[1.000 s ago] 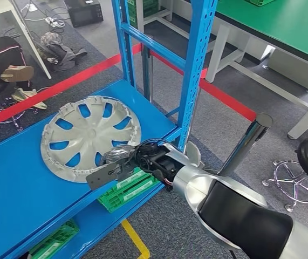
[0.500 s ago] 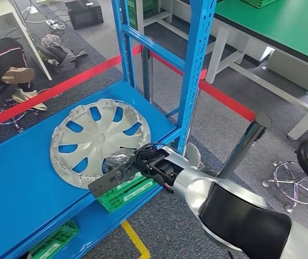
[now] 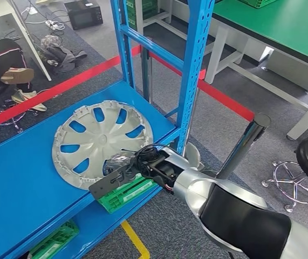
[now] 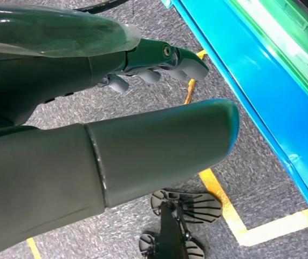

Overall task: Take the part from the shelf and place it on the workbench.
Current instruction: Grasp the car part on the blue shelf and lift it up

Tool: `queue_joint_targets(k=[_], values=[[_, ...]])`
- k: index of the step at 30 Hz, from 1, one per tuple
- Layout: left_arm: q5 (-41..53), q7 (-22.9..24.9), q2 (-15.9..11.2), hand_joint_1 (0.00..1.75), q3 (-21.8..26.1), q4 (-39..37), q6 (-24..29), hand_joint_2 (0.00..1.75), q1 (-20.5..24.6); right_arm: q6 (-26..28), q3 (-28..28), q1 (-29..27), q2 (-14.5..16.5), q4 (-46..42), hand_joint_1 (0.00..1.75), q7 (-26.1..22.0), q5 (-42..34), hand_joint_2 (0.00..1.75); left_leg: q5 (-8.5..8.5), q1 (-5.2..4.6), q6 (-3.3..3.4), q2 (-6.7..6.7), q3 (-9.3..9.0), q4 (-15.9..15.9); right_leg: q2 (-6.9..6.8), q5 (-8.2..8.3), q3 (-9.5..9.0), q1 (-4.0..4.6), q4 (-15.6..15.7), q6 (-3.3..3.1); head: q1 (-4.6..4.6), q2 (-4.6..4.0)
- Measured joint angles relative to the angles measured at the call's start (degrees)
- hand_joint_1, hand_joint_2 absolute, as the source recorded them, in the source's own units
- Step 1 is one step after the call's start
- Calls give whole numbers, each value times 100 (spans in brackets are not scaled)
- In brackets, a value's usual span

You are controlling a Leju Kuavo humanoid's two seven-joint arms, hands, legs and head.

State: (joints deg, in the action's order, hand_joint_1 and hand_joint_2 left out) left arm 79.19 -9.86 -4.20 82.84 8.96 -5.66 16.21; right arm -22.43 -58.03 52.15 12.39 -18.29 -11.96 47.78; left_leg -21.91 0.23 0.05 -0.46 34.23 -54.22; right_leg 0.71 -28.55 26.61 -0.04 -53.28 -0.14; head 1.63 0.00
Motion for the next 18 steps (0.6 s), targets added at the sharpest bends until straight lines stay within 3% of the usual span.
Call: queue_joint_targets(k=[9,18], values=[[3,0,0,0,0,0,9,0,0,13,0,0,-7,0,175,11,-78,175,0,0,0,0,-5,0,0,0,-6,0,0,0,-3,0],[-93,-50,-9,0,0,0,17,0,-46,-219,286,376,10,0,175,-51,-1337,175,1,-3,0,-3,-2,0,0,4,-9,3,-2,1,5,0]])
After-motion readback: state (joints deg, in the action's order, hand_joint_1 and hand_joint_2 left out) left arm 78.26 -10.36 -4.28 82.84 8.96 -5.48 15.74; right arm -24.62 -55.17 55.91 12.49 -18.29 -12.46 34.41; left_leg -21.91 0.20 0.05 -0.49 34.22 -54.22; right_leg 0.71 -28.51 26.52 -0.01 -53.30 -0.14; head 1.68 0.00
